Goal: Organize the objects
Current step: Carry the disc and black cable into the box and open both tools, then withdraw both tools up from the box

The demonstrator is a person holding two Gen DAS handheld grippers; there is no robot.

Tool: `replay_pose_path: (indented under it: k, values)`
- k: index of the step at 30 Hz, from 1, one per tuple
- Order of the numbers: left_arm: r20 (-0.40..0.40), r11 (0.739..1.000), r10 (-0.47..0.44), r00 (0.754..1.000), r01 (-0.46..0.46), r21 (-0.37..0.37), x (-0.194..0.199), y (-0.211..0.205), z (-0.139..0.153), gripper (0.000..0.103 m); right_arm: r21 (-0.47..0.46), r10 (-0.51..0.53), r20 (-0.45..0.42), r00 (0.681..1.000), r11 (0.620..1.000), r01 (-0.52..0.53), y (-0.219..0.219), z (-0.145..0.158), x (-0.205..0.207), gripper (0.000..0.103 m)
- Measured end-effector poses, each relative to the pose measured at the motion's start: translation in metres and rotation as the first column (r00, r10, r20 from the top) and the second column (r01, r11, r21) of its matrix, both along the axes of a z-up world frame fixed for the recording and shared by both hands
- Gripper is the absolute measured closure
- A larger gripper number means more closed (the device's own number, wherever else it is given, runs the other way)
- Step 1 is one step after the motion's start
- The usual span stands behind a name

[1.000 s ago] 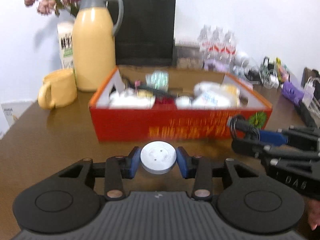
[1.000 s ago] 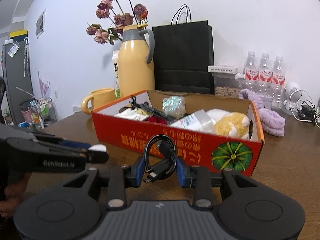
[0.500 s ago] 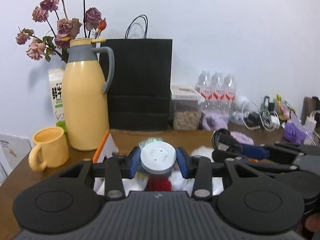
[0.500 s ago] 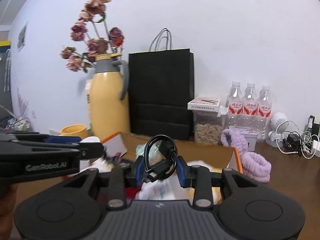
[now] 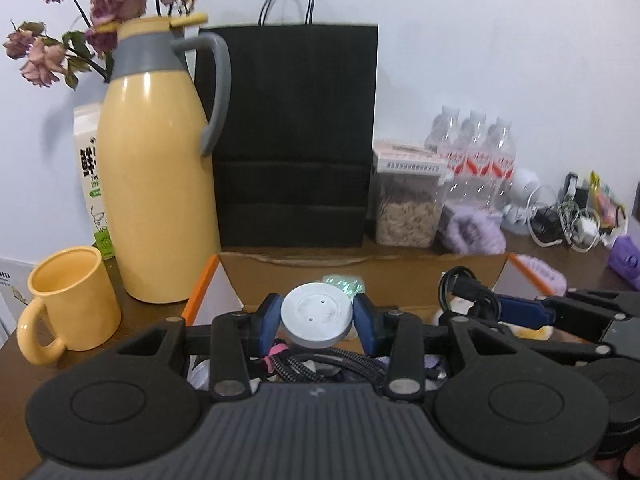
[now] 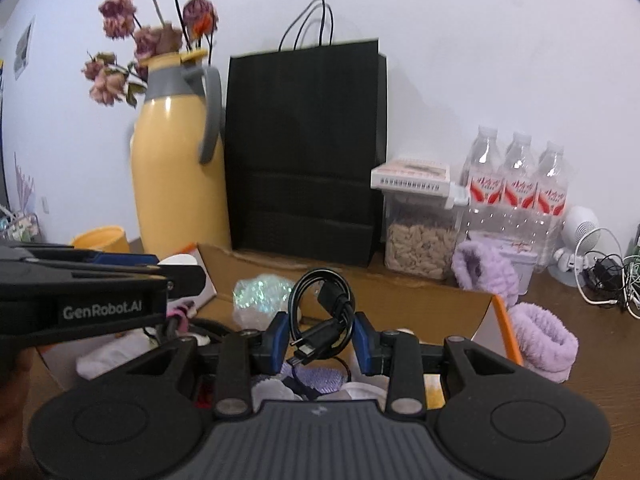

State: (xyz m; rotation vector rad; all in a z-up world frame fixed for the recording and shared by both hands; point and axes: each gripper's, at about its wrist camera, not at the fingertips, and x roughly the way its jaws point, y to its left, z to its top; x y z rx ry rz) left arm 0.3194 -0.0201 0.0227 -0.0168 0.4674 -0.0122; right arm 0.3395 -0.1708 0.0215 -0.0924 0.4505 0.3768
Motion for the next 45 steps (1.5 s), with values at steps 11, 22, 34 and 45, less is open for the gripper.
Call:
replay_pose_path:
  k: [11, 22, 34, 45]
  values:
    - [0.071, 0.999, 0.039, 0.997, -0.038, -0.009, -0.007, 0.011, 0.0, 0.0, -0.015, -0.064, 0.012, 0.998, 0.998, 0.064, -0.009, -0.003, -0.006, 0.0]
    - [0.057, 0.998, 0.05, 0.997, -0.052, 0.027, -0.038, 0.016, 0.018, 0.0, 0.006, -0.095, 0.029, 0.995, 0.995, 0.095, -0.024, 0.011, -0.033, 0.0]
    - [0.016, 0.999, 0.034, 0.999, -0.035, 0.038, -0.14, 0.023, 0.026, 0.0, 0.04, -0.076, 0.052, 0.996, 0.996, 0.074, -0.029, 0.035, -0.135, 0.0]
    - [-0.012, 0.998, 0.058, 0.998, -0.058, 0.033, -0.207, 0.028, 0.02, 0.0, 0.033, -0.099, 0.034, 0.994, 0.995, 0.098, -0.04, 0.033, -0.198, 0.0]
